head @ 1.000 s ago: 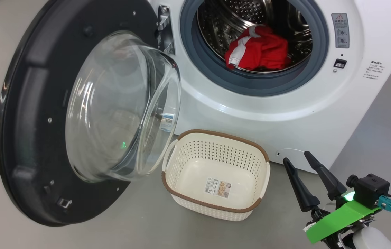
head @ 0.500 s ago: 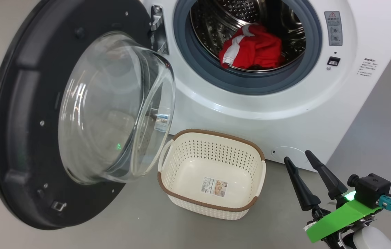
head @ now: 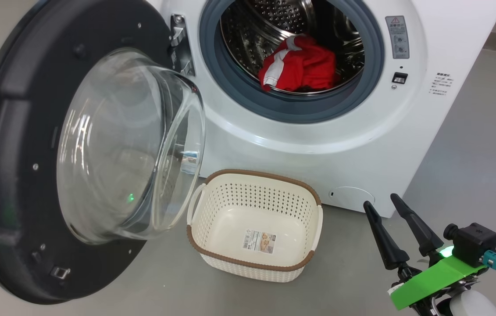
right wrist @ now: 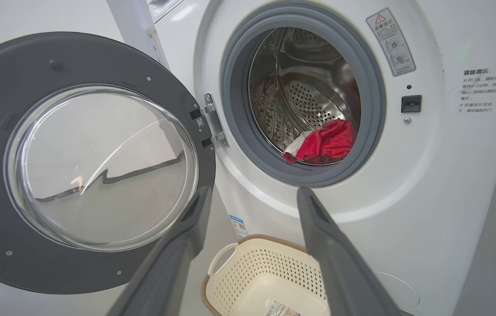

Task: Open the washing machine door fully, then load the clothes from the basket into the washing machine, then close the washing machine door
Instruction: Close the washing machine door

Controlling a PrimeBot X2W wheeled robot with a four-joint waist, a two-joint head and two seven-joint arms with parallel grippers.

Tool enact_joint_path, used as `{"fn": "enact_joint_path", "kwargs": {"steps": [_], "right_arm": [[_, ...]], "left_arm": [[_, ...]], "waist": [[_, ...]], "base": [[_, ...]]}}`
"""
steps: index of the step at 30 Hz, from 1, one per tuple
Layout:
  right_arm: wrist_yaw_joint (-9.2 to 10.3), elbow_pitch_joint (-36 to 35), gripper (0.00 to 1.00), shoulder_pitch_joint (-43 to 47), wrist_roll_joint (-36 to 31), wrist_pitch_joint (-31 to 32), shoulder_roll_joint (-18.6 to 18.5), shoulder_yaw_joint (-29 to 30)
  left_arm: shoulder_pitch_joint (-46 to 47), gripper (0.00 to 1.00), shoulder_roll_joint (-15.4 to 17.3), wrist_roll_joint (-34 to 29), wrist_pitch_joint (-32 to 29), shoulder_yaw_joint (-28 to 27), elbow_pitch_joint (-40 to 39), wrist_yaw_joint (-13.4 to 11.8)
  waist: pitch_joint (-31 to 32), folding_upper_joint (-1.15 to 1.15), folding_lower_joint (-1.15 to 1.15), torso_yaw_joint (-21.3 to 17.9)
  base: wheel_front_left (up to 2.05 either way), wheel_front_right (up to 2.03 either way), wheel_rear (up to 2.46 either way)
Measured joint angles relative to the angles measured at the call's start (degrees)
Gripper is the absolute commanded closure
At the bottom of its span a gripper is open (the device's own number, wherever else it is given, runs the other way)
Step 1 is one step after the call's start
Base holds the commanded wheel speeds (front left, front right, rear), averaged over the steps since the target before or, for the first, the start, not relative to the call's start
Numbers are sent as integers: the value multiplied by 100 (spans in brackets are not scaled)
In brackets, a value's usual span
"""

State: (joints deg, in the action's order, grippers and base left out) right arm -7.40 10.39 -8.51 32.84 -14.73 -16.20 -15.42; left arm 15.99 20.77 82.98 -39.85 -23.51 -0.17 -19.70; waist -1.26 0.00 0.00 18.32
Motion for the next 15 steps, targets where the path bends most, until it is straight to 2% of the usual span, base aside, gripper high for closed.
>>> {"fn": "enact_joint_path", "kwargs": {"steps": [8, 15], "right_arm": [[0, 0, 0, 0, 0, -1, 2, -4], [0, 2, 0, 0, 0, 0, 5, -8]], "left_arm": [[119, 100, 62, 157, -526, 445, 137, -29], [116, 100, 185, 437, -1096, 583, -16, 38]], "waist": [[-13, 0, 0, -42], [-22, 0, 0, -130]], "base": [[0, 0, 0], [0, 0, 0]]}}
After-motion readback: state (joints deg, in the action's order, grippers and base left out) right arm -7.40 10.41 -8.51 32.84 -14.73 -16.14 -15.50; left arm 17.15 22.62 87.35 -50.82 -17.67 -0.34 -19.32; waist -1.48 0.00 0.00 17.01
